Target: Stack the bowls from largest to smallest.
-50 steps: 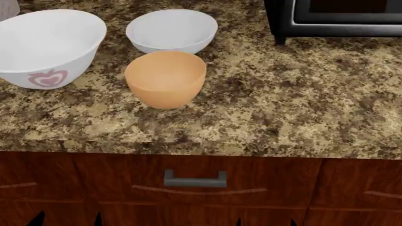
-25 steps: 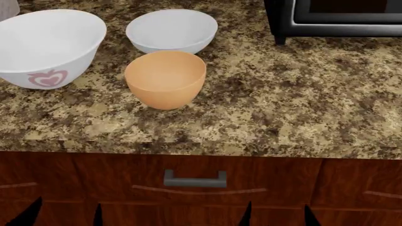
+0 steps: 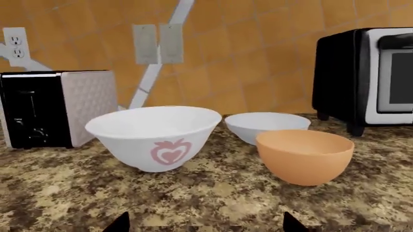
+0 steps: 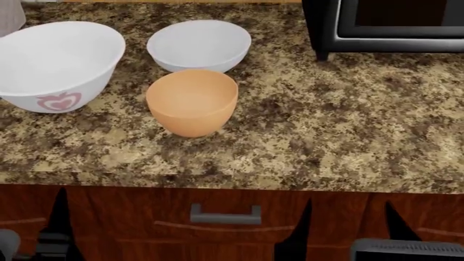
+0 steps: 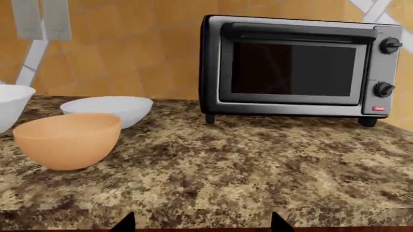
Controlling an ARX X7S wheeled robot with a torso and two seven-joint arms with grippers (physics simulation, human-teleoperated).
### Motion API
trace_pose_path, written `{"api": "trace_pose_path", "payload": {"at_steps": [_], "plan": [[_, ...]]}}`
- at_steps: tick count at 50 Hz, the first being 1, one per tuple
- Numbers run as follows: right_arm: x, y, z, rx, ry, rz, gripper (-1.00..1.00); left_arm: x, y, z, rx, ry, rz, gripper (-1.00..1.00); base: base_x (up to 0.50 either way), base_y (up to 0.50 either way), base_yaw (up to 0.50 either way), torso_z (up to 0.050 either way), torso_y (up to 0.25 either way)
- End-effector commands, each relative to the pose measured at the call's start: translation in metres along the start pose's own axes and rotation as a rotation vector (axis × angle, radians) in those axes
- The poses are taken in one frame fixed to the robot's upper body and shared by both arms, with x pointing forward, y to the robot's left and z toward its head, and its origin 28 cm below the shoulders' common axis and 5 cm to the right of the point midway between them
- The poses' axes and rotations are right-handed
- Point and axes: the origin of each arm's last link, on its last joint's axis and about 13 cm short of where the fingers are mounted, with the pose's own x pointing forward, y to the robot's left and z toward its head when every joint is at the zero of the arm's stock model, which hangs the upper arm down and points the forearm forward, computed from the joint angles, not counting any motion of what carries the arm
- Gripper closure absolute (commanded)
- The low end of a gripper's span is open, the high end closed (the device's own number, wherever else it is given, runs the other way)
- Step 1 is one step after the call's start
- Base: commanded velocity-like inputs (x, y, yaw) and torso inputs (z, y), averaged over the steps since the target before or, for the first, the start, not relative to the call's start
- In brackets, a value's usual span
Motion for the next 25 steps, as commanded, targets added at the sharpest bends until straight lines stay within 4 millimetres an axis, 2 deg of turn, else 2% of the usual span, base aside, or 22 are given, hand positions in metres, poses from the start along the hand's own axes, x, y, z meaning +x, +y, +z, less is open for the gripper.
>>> {"api": "trace_pose_path", "payload": {"at_steps": [1,4,8,17,20,25], "plan": [[-0.005,-0.006,0.013,-0.008,-0.027,-0.016,-1.00,0.000,0.012,0.013,-0.043,-0.024,0.044,-1.00,0.00,0.00,0.00,0.050,0.000],[-0.006,-0.009,0.014,-0.009,-0.035,-0.026,-1.00,0.004,0.015,0.009,-0.032,-0.018,0.069,-1.00,0.00,0.00,0.00,0.050,0.000],[-0.005,-0.009,0.014,-0.014,-0.034,-0.030,-1.00,0.003,0.021,0.017,-0.030,-0.032,0.093,-1.00,0.00,0.00,0.00,0.050,0.000],[-0.005,-0.012,0.015,0.000,-0.037,-0.042,-1.00,0.006,0.024,0.015,-0.021,0.009,0.117,-1.00,0.00,0.00,0.00,0.050,0.000],[-0.006,-0.012,0.016,-0.010,-0.071,-0.038,-1.00,0.006,0.025,0.018,-0.027,0.007,0.120,-1.00,0.00,0.00,0.00,0.004,0.000],[-0.005,-0.017,0.021,-0.014,-0.082,-0.062,-1.00,0.003,0.029,0.026,-0.022,0.013,0.133,-1.00,0.33,0.42,0.00,0.000,0.000]]}}
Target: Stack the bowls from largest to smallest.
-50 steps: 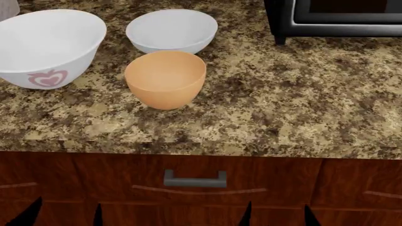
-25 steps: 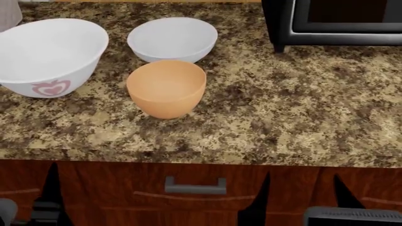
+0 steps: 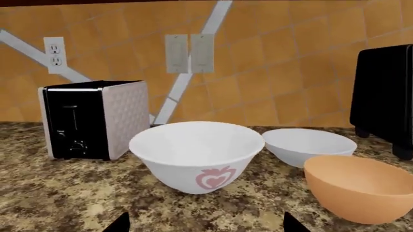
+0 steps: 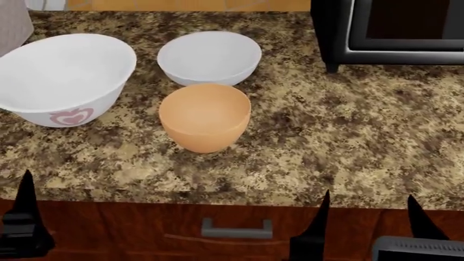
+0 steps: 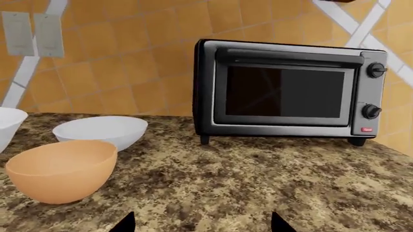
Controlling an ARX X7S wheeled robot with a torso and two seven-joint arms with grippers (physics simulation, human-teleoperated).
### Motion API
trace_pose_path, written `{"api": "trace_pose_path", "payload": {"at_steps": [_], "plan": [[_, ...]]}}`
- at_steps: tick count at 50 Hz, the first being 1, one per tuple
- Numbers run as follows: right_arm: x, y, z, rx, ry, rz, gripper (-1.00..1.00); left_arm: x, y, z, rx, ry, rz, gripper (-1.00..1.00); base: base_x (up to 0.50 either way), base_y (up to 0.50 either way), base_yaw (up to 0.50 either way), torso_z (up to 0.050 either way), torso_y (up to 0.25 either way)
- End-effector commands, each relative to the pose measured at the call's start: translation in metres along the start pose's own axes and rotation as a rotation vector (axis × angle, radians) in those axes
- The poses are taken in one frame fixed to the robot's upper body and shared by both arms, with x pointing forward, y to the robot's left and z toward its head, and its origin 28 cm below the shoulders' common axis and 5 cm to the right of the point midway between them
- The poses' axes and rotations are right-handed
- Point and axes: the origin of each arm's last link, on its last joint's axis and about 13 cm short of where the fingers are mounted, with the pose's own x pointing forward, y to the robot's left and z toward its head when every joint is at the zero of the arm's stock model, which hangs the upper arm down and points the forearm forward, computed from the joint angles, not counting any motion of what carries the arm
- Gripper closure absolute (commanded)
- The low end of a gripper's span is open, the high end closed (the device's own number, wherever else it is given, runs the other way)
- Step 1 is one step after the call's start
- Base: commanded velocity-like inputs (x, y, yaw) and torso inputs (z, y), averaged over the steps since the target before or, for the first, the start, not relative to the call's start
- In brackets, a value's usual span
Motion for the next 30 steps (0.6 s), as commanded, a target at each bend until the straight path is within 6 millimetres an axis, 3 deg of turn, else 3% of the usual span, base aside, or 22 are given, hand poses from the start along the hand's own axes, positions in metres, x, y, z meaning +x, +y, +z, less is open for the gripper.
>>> {"api": "trace_pose_path", "payload": {"at_steps": [1,12,23,30], "plan": [[-0.0004,-0.0080,0.0079,0.000,-0.052,-0.023,-1.00,-0.0001,0.0104,0.0108,-0.021,0.017,0.053,-1.00,0.35,0.46,0.00,0.000,0.000],[-0.0025,-0.0080,0.0111,-0.006,-0.054,-0.006,-1.00,-0.0036,0.0127,0.0161,-0.051,-0.050,0.024,-1.00,0.37,0.45,0.00,0.004,0.000],[-0.0019,-0.0112,0.0116,0.003,-0.055,-0.017,-1.00,-0.0028,0.0123,0.0140,-0.043,-0.067,0.004,-1.00,0.37,0.45,0.00,0.047,0.000],[0.0009,-0.0156,0.0119,0.017,-0.055,-0.030,-1.00,-0.0021,0.0125,0.0116,-0.043,-0.024,0.021,-1.00,0.37,0.23,0.00,0.048,0.000]]}}
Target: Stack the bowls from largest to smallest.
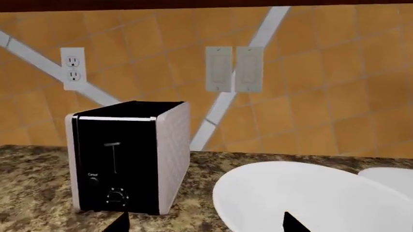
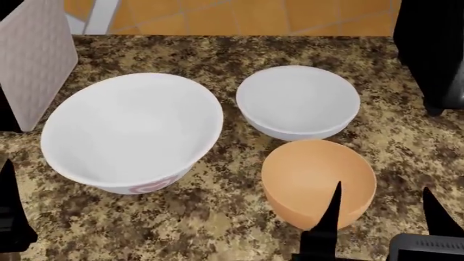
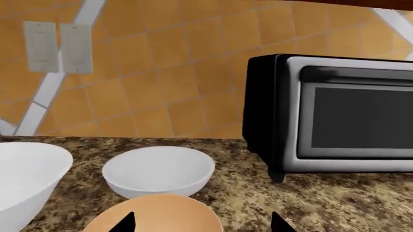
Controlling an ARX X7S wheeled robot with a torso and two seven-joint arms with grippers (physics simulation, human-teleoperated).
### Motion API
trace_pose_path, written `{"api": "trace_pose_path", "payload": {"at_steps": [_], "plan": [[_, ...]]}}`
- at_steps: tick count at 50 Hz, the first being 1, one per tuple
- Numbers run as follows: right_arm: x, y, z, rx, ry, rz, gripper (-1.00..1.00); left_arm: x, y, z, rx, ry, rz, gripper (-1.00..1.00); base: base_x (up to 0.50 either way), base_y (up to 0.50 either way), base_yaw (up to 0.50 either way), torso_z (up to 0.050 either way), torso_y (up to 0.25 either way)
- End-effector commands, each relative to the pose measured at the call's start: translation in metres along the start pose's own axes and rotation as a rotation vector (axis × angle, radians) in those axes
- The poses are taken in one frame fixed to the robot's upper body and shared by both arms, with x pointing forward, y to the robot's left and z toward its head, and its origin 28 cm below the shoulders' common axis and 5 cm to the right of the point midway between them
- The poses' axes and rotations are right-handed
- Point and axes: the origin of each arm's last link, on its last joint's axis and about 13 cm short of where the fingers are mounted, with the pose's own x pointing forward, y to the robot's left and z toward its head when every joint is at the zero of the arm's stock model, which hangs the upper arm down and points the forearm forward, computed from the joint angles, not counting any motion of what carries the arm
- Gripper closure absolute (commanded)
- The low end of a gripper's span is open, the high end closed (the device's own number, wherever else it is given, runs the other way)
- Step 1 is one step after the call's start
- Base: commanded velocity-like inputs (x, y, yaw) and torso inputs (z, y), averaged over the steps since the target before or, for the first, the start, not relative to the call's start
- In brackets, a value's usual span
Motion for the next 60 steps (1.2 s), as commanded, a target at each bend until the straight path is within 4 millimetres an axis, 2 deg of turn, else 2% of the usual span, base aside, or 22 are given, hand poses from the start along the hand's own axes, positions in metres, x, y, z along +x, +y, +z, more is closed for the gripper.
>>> {"api": "trace_pose_path", "payload": {"at_steps": [1,8,16,25,31,33,35,37,39,42,50,57,60], "plan": [[0.002,-0.009,0.002,0.033,-0.024,-0.017,-1.00,0.000,0.003,-0.001,-0.023,0.016,0.018,-1.00,0.42,0.16,0.00,0.000,0.000],[0.000,-0.010,0.003,0.034,-0.022,-0.005,-1.00,0.001,0.004,-0.002,-0.013,0.060,0.040,-1.00,0.50,0.13,0.00,0.000,0.000],[-0.002,-0.015,0.010,0.029,-0.023,-0.016,-1.00,-0.003,0.006,0.009,0.023,0.036,0.049,-1.00,0.50,0.11,0.00,0.000,0.000],[-0.004,-0.018,0.012,0.018,-0.022,-0.022,-1.00,-0.002,0.005,0.008,0.033,0.046,0.043,-1.00,0.50,0.11,0.00,0.000,0.000],[-0.006,-0.021,0.016,-0.012,0.030,-0.051,-1.00,-0.004,0.007,0.010,0.032,0.057,0.038,-1.00,0.06,0.02,0.00,0.000,0.000],[-0.001,-0.026,0.024,-0.015,0.050,-0.068,-1.00,-0.006,0.009,0.012,0.026,0.058,0.041,-1.00,0.00,0.00,0.00,0.000,0.000],[0.009,-0.031,0.030,-0.097,0.097,-0.066,-1.00,-0.008,0.009,0.010,0.035,0.069,0.023,-1.00,0.00,0.00,0.00,0.000,0.000],[0.020,-0.036,0.039,-0.041,0.152,-0.037,-1.00,-0.010,0.011,0.012,0.035,0.071,0.016,-1.00,0.00,0.00,0.00,0.000,0.000],[0.035,-0.041,0.052,-0.055,0.170,-0.034,-1.00,-0.010,0.013,0.017,0.028,0.070,0.014,-1.00,0.00,0.00,0.00,0.000,0.000],[0.055,-0.049,0.058,-0.006,0.266,-0.023,-1.00,-0.010,0.013,0.021,0.028,0.060,0.013,-1.00,0.00,0.00,0.00,0.000,0.000],[0.098,-0.055,0.080,-0.068,0.495,0.037,-1.00,-0.013,0.009,0.015,0.043,0.076,-0.025,-1.00,0.00,0.00,0.00,0.000,0.000],[0.122,-0.066,0.075,-0.023,0.625,-0.011,-1.00,-0.011,0.009,0.015,0.039,0.078,-0.022,-1.00,0.00,0.00,0.00,0.000,0.000],[0.124,-0.070,0.071,-0.017,0.648,-0.029,-1.00,-0.011,0.011,0.014,0.041,0.079,-0.017,-1.00,0.00,0.00,0.00,0.000,0.000]]}}
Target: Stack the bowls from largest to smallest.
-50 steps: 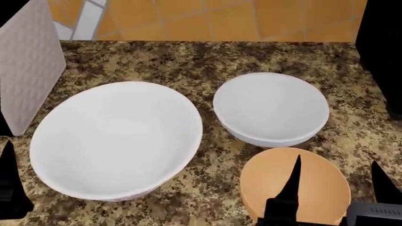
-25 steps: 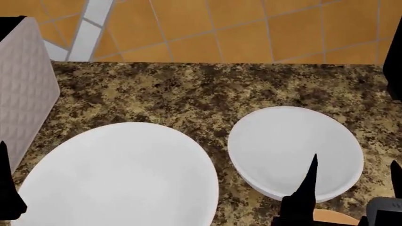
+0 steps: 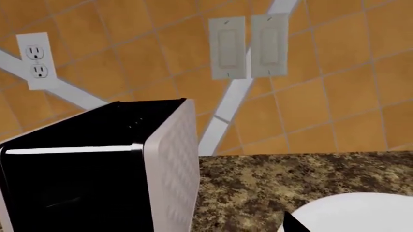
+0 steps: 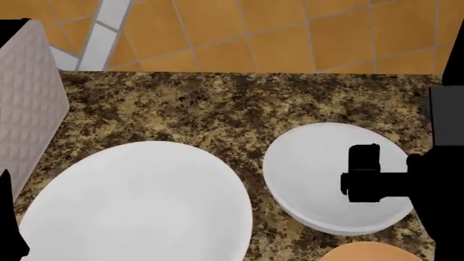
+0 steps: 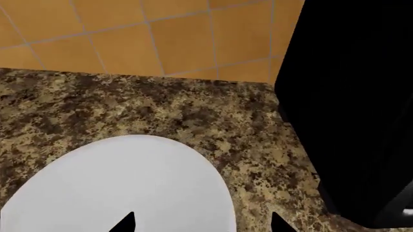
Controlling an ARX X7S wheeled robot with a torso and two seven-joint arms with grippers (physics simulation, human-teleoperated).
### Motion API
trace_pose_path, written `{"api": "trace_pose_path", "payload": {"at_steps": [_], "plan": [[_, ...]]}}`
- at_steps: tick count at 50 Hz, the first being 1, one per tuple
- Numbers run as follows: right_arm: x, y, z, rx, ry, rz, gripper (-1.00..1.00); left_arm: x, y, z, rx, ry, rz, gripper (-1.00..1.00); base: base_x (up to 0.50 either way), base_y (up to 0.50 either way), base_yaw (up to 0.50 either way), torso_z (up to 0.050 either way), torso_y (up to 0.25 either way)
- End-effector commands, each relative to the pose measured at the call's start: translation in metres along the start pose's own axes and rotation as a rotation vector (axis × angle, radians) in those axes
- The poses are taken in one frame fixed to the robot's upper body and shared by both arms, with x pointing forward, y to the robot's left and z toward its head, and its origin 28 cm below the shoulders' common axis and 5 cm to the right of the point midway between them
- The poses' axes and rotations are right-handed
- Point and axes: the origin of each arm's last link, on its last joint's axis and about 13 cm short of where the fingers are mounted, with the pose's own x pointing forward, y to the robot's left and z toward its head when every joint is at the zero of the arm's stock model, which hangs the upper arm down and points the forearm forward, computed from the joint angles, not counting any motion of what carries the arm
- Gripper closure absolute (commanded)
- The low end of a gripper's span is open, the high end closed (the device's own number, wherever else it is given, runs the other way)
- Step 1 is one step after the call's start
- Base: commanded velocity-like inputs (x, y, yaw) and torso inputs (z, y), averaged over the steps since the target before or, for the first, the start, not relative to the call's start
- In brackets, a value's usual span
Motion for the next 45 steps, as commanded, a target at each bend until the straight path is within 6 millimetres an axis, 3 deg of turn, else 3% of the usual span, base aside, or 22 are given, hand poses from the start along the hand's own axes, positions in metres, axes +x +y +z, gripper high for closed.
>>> {"api": "trace_pose_path", "payload": {"at_steps": [1,8,13,18,19,21,33,45], "plan": [[0.021,-0.024,0.019,0.064,0.161,-0.038,-1.00,0.000,0.005,-0.001,-0.026,0.005,0.009,-1.00,0.00,0.00,0.00,0.000,0.000],[0.034,-0.028,0.012,0.095,0.261,-0.034,-1.00,-0.001,0.003,-0.003,-0.016,0.009,0.001,-1.00,0.00,0.00,0.00,0.000,0.000],[0.042,-0.026,0.013,0.210,0.300,0.067,-1.00,-0.001,0.004,-0.003,-0.014,0.007,0.004,-1.00,0.00,0.00,0.00,0.000,0.000],[0.051,-0.029,0.012,0.202,0.329,0.036,-1.00,-0.001,0.005,-0.003,-0.014,0.010,0.005,-1.00,0.00,0.00,0.00,0.000,0.000],[0.053,-0.027,0.014,0.283,0.343,0.103,-1.00,-0.001,0.006,-0.003,-0.011,0.009,0.006,-1.00,0.00,0.00,0.00,0.000,0.000],[0.058,-0.030,0.011,0.222,0.366,0.047,-1.00,0.000,0.005,-0.003,-0.012,0.008,0.008,-1.00,0.00,0.00,0.00,0.000,0.000],[0.075,-0.029,0.004,0.239,0.450,0.073,-1.00,-0.001,0.007,-0.004,-0.007,0.009,0.013,-1.00,0.00,0.00,0.00,0.000,0.000],[0.078,-0.021,0.009,0.238,0.450,0.152,-1.00,-0.001,0.007,-0.006,0.002,0.009,0.016,-1.00,0.00,0.00,0.00,0.000,0.000]]}}
